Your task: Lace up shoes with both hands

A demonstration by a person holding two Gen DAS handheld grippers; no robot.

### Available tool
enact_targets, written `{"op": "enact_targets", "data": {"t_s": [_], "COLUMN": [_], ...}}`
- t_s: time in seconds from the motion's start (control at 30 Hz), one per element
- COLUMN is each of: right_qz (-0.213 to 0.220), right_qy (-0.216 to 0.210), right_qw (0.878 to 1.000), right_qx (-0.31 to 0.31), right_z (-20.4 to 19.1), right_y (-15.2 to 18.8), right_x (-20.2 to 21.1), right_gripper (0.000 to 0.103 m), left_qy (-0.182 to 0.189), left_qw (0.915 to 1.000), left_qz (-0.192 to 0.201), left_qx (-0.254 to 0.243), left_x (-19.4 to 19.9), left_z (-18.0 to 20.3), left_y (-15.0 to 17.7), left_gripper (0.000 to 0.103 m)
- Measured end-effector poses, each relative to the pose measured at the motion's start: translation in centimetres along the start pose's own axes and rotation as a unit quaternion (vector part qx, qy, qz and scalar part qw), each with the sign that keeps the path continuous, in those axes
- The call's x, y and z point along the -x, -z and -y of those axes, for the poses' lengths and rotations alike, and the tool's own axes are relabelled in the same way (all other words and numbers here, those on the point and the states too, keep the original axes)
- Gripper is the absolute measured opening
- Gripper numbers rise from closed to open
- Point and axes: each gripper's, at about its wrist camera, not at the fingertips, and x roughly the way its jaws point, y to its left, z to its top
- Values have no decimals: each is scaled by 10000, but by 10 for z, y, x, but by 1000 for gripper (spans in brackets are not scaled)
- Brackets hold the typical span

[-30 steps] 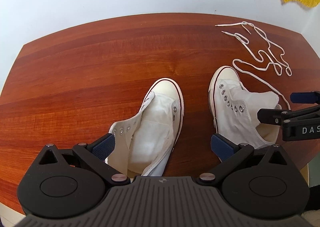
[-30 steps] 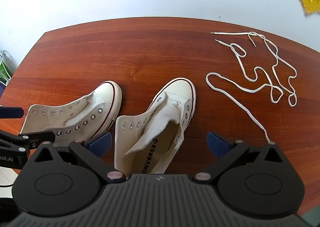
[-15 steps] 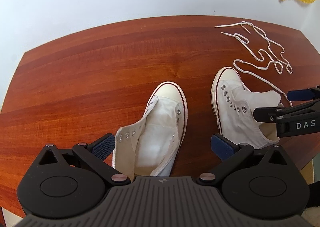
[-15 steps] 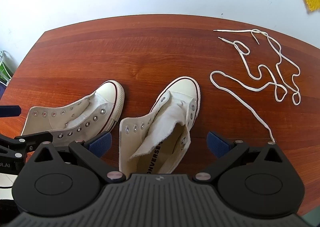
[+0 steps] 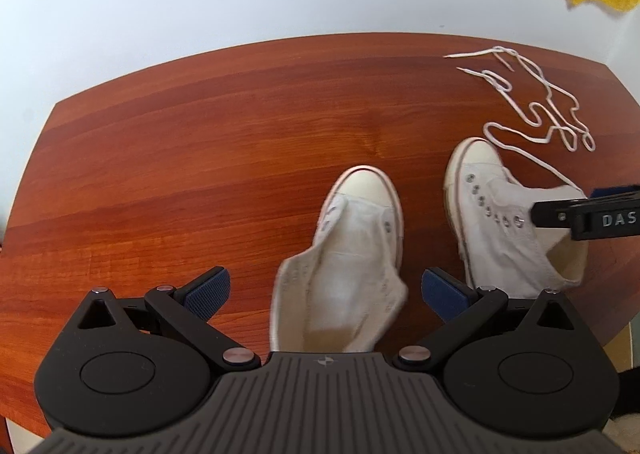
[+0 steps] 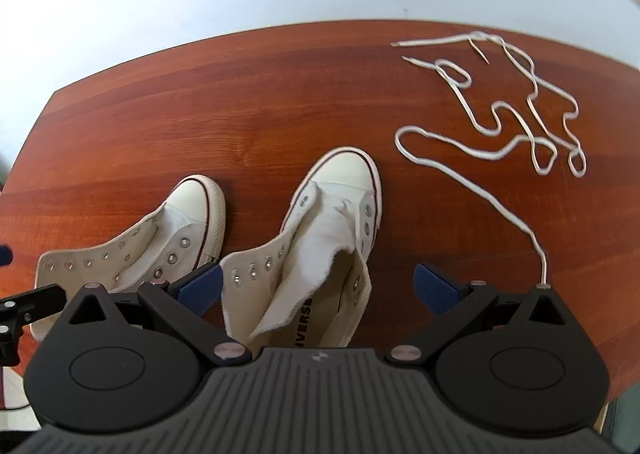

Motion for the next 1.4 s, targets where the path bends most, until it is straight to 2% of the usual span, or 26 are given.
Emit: {"op": "enact_targets", "data": {"t_s": [0.23, 0.3, 0.4, 0.43, 0.67, 0.97, 1.1, 1.13, 1.2, 1.27, 1.33, 1.4], "right_qz": [-83, -128, -152, -169, -501, -728, -892, -973, -1176, -1323, -1347, -1357], "right_qy": [137, 196, 214, 216, 312, 48, 112, 154, 207, 291, 410, 326], "right_qw": [9995, 9994, 9992, 9992, 9972, 9948, 9940, 9933, 9908, 9885, 9881, 9882], "right_qx": [-255, -273, -285, -289, -466, -710, -624, -609, -642, -671, -621, -635], "right_z": [2, 1, -1, -2, -4, -5, -13, -15, -16, -16, -15, -14], "right_y": [-5, -7, -10, -11, -17, -23, -24, -23, -20, -19, -17, -17], "right_x": [-9, -12, -17, -18, -44, -58, -65, -69, -76, -81, -83, -84], "right_gripper": [101, 100, 100, 100, 101, 101, 100, 98, 82, 58, 41, 32], "left_qy": [45, 76, 166, 214, 493, 702, 797, 824, 868, 897, 912, 954], "left_qw": [9998, 9996, 9990, 9987, 9957, 9945, 9939, 9936, 9930, 9925, 9919, 9911], "left_qz": [-208, -262, -406, -461, -774, -770, -746, -762, -792, -834, -889, -926], "left_qx": [67, 39, 69, 100, 156, 137, 122, 106, 70, 27, -7, -1], "left_x": [-12, -15, -22, -24, -39, -44, -45, -45, -47, -49, -51, -53], "left_z": [-19, -22, -28, -31, -44, -51, -53, -52, -52, -51, -50, -50], "left_y": [2, 2, 4, 5, 14, 12, 11, 11, 11, 11, 12, 12], "left_gripper": [89, 74, 60, 58, 54, 55, 55, 55, 55, 55, 55, 56]}}
